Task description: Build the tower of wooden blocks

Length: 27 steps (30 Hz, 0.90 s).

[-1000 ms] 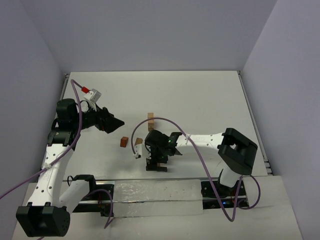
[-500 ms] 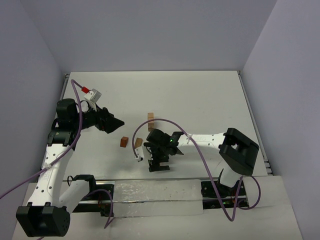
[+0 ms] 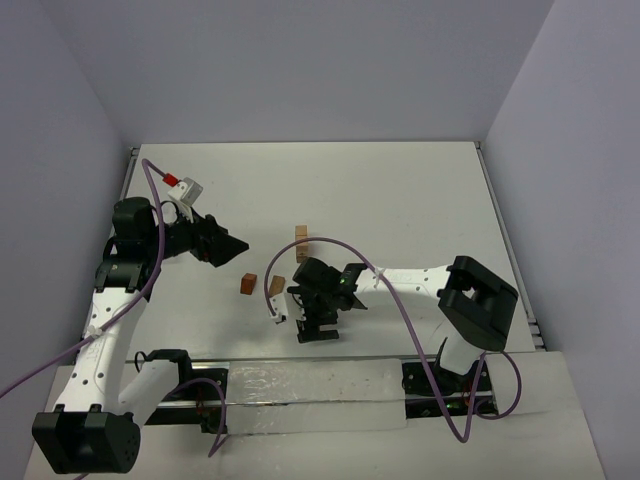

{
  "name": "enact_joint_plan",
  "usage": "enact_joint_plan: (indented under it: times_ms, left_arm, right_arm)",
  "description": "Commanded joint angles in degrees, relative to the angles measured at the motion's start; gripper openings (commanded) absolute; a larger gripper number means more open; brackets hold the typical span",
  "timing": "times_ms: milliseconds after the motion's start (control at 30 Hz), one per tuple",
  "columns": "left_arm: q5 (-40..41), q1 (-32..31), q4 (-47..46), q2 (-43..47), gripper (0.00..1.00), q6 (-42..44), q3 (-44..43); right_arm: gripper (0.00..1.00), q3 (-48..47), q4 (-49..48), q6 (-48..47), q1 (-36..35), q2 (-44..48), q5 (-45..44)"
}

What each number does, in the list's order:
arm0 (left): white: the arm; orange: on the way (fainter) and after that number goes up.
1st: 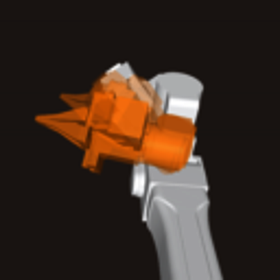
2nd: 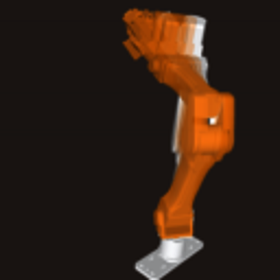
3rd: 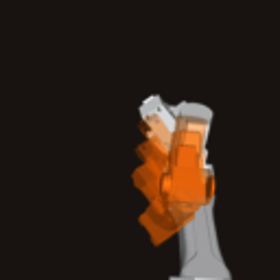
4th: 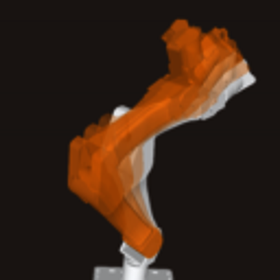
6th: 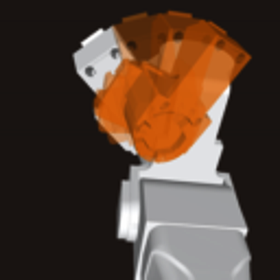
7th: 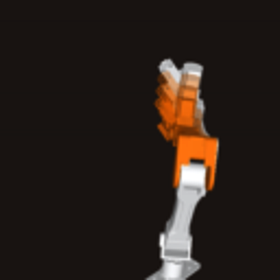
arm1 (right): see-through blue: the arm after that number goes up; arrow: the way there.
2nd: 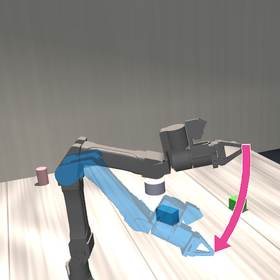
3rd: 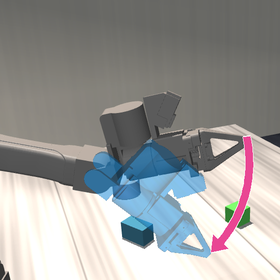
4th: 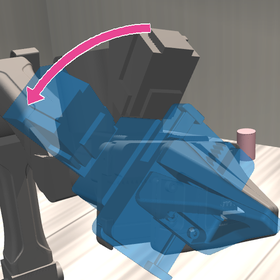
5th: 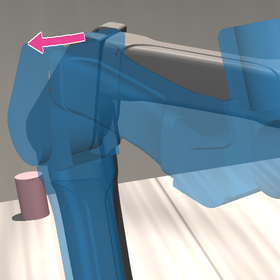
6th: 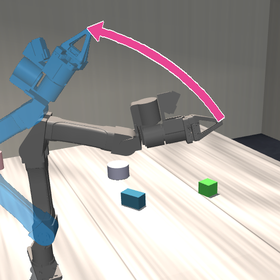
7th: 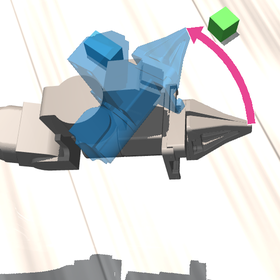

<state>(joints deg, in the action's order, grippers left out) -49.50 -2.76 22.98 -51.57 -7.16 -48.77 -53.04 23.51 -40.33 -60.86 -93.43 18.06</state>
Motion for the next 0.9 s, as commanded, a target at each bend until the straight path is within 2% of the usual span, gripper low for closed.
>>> enact_joint_plan:
  times_ms: [0,533,633,800,867]
  left_arm:
    - [-0.3,0.5,-0.7,0.1,0.99,0.5,-1.4]
    - [-0.3,0.5,-0.6,0.1,0.99,0.7,-1.3]
    - [-0.3,0.5,-0.5,0.1,0.99,0.8,-1.3]
    - [-0.3,0.5,-0.7,0.2,0.99,0.7,-1.1]
    - [-0.3,0.5,-0.7,0.2,0.99,0.7,-1.1]
  right_arm:
    - [0.89,-1.4,-1.5,0.4,0.3,1.7,0.3]
    - [0.83,-1.7,-1.9,1.9,0.3,1.1,-0.4]
    - [0.86,-1.9,-1.6,2.2,0.3,1.0,-0.5]
    - [1.00,-2.0,-1.2,2.9,0.3,1.1,-0.2]
    - [1.00,-1.9,-1.2,3.2,0.2,1.4,-0.2]
